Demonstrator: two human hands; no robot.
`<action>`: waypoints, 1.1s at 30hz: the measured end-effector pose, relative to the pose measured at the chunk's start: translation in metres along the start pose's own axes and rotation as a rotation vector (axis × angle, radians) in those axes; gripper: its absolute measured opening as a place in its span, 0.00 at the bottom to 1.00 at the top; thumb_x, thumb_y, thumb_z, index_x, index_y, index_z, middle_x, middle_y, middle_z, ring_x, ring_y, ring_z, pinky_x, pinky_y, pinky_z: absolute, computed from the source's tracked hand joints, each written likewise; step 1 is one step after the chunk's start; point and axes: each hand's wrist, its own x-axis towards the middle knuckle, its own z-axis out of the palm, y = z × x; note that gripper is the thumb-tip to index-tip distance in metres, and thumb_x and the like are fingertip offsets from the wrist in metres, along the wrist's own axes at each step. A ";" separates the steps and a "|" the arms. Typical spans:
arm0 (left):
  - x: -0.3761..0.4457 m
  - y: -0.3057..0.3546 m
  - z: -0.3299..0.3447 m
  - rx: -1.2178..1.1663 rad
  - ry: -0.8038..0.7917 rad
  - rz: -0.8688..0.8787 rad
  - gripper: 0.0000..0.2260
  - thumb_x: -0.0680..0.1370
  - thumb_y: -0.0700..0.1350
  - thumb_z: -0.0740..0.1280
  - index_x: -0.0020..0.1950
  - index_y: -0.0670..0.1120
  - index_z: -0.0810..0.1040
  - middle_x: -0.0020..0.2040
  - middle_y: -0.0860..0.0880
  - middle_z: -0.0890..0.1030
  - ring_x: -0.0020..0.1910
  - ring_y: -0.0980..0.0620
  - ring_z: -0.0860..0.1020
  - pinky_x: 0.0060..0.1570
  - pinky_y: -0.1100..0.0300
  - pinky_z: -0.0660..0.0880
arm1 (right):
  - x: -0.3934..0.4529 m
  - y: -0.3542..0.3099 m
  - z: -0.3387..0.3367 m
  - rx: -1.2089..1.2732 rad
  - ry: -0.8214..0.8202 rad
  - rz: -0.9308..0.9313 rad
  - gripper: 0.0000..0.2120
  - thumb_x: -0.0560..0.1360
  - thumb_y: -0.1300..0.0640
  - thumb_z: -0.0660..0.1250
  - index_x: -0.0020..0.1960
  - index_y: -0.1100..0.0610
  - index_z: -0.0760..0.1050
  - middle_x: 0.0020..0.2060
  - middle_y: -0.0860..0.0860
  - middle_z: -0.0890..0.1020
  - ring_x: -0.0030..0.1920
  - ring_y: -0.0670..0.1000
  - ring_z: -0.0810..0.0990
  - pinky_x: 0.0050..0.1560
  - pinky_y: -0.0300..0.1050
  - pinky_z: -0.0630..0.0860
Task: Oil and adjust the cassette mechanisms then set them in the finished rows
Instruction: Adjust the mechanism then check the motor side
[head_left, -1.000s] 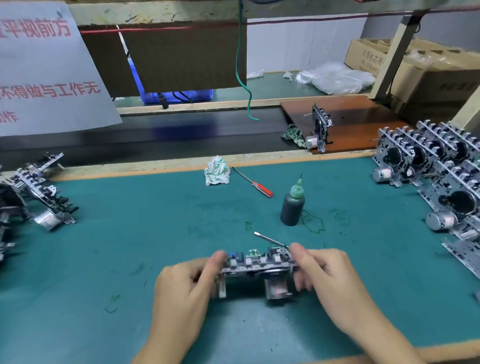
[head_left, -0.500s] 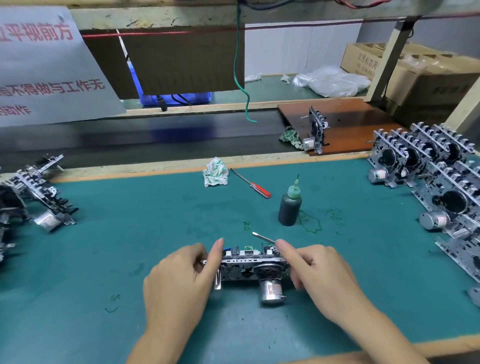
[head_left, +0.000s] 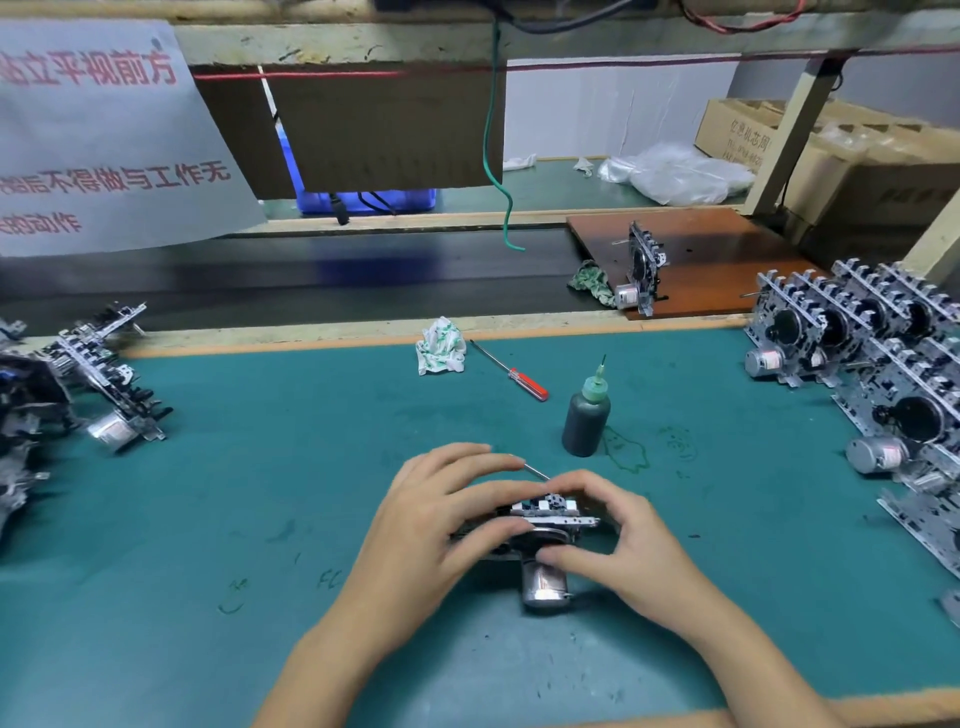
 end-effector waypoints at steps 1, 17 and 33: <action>0.000 0.000 0.001 -0.018 0.005 -0.006 0.12 0.77 0.55 0.62 0.58 0.59 0.80 0.58 0.63 0.77 0.60 0.60 0.72 0.61 0.59 0.65 | 0.001 0.000 -0.001 0.009 -0.002 0.002 0.17 0.63 0.48 0.75 0.50 0.44 0.76 0.46 0.46 0.82 0.49 0.49 0.79 0.55 0.42 0.73; 0.005 0.003 0.001 -0.138 -0.038 -0.125 0.14 0.74 0.60 0.61 0.59 0.67 0.72 0.56 0.68 0.75 0.61 0.63 0.70 0.61 0.54 0.69 | -0.001 0.002 0.006 0.060 0.041 -0.068 0.14 0.65 0.55 0.74 0.49 0.47 0.78 0.45 0.46 0.82 0.47 0.47 0.80 0.52 0.38 0.73; 0.004 0.004 -0.001 -0.132 -0.063 -0.113 0.15 0.75 0.60 0.60 0.61 0.67 0.72 0.58 0.65 0.76 0.60 0.64 0.71 0.61 0.55 0.69 | -0.017 -0.005 0.000 -0.655 0.463 -0.593 0.12 0.75 0.50 0.65 0.52 0.55 0.83 0.48 0.44 0.83 0.49 0.50 0.77 0.47 0.50 0.76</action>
